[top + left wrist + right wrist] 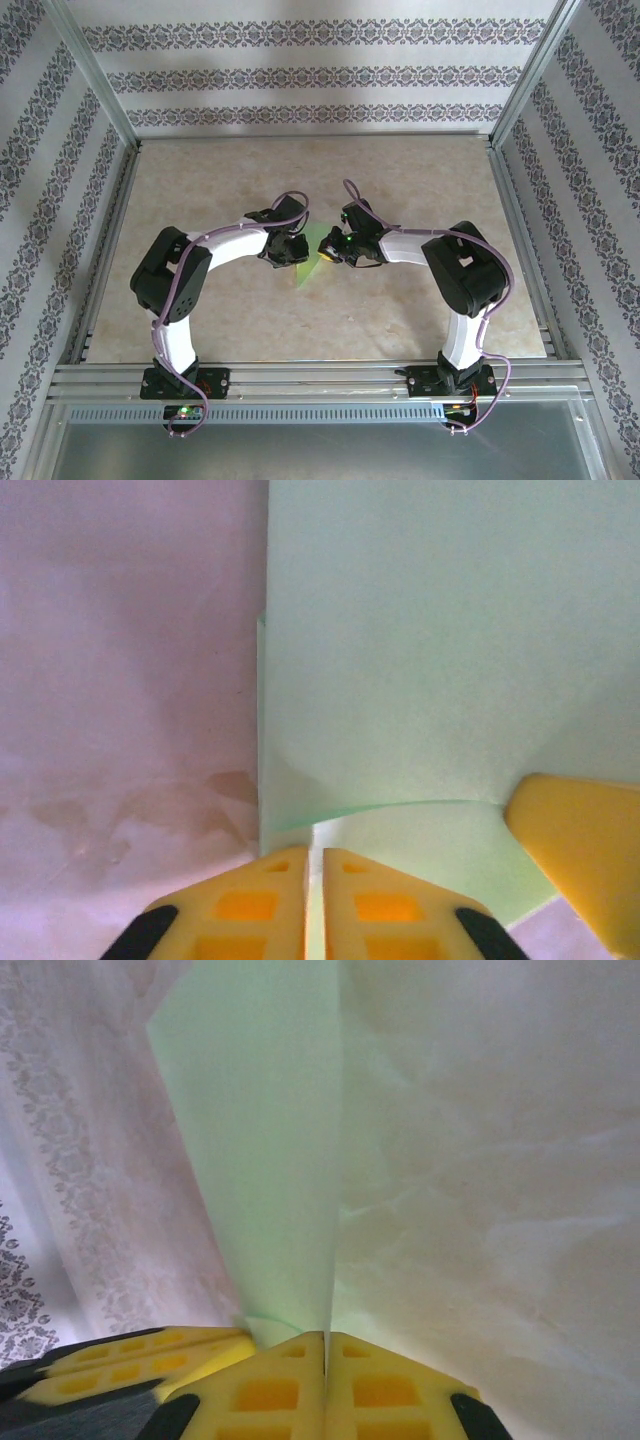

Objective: Fold a paper plane with a square sheet of paper (pick it up from the middle)
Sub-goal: Fifth fold the wing at the center of the table.

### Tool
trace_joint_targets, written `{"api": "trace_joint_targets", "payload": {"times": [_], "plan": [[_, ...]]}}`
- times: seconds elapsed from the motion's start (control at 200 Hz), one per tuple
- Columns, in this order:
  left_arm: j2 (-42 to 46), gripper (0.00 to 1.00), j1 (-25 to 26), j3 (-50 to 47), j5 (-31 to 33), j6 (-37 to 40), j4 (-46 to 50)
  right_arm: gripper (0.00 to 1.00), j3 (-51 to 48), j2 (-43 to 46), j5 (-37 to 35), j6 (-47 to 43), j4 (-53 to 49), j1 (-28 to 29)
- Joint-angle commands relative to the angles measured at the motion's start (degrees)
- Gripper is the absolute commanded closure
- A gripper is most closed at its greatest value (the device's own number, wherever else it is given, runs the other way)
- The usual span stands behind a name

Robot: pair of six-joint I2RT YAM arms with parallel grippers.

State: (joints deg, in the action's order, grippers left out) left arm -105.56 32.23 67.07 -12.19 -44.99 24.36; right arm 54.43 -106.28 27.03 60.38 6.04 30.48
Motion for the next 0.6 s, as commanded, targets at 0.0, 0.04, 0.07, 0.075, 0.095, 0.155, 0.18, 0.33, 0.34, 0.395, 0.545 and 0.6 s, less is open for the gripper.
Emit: {"api": "trace_joint_targets", "payload": {"times": [0.0, 0.04, 0.07, 0.075, 0.095, 0.155, 0.18, 0.33, 0.34, 0.395, 0.545, 0.6], "plan": [[4.85, 0.84, -0.59, -0.20, 1.66, 2.28, 0.66, 0.97, -2.09, 5.93, -4.63, -3.07, -1.46, -0.84], [6.00, 0.82, -0.59, -0.44, 1.27, 3.05, -0.61, 0.97, -2.97, 7.74, -6.33, -3.66, -2.37, -1.10], [6.87, 0.80, -0.59, -0.77, 0.82, 3.56, -1.87, 0.97, -3.72, 9.19, -7.54, -4.15, -3.13, -1.34], [7.00, 0.79, -0.59, -0.87, 0.75, 3.71, -2.13, 0.97, -3.81, 9.39, -7.70, -4.18, -3.22, -1.36], [7.57, 0.77, -0.57, -1.24, 0.40, 4.04, -3.07, 0.97, -4.36, 10.25, -8.48, -4.28, -3.61, -1.58], [9.05, 0.73, -0.44, -2.53, -0.58, 5.50, -6.25, 0.97, -6.28, 12.66, -10.06, -4.23, -4.02, -2.22], [9.58, 0.71, -0.36, -3.07, -1.12, 6.10, -7.62, 0.97, -7.11, 13.57, -10.63, -4.09, -4.02, -2.51], [11.16, 0.56, 1.26, -5.46, -2.49, 11.36, -14.76, 0.97, -10.57, 17.37, -14.13, -1.61, -4.11, -3.32], [11.23, 0.55, 1.43, -5.57, -2.43, 11.87, -15.17, 0.97, -10.75, 17.58, -14.42, -1.35, -4.11, -3.32], [11.34, 0.50, 2.49, -6.32, -2.15, 14.42, -17.21, 0.97, -11.63, 18.54, -15.92, 0.65, -4.21, -3.38], [10.68, 0.39, 5.46, -8.81, -0.52, 23.25, -23.72, 0.98, -13.22, 20.26, -18.36, 7.99, -5.45, -3.50], [10.36, 0.36, 6.70, -9.78, 0.47, 26.72, -25.74, 0.98, -13.80, 20.85, -18.74, 10.28, -5.51, -3.51]]}}
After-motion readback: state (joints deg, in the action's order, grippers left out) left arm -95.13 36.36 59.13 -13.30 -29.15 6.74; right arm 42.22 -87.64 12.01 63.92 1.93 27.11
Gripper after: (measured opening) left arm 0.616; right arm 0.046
